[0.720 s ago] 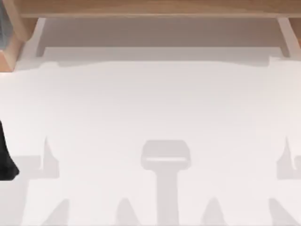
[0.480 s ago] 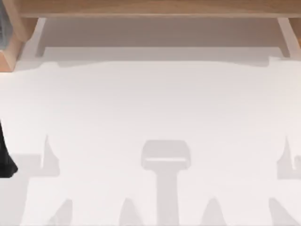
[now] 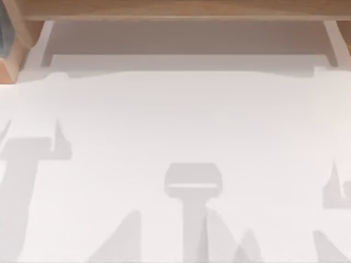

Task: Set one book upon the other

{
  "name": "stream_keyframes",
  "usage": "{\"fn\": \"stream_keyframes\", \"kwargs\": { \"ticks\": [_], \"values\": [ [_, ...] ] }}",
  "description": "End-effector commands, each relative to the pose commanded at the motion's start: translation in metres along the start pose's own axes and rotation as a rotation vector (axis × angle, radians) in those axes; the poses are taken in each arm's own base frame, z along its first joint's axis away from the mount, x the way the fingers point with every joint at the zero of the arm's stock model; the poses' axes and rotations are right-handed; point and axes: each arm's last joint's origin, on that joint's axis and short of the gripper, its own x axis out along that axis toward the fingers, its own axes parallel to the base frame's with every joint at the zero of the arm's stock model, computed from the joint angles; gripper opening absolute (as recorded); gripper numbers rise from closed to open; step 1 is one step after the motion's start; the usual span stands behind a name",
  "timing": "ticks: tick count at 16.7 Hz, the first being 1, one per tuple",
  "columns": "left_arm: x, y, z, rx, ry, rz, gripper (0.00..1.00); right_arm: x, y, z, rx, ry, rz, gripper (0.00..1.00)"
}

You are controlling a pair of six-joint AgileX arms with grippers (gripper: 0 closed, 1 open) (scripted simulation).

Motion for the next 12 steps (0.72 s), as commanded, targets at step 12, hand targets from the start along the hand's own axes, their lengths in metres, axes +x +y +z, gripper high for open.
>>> {"fn": "stream_keyframes", "kwargs": {
  "ticks": [12],
  "values": [
    [0.224, 0.087, 0.025, -0.010, 0.024, -0.007, 1.00, 0.000, 0.000, 0.000, 0.000, 0.000, 0.000, 1.00]
  ]
}}
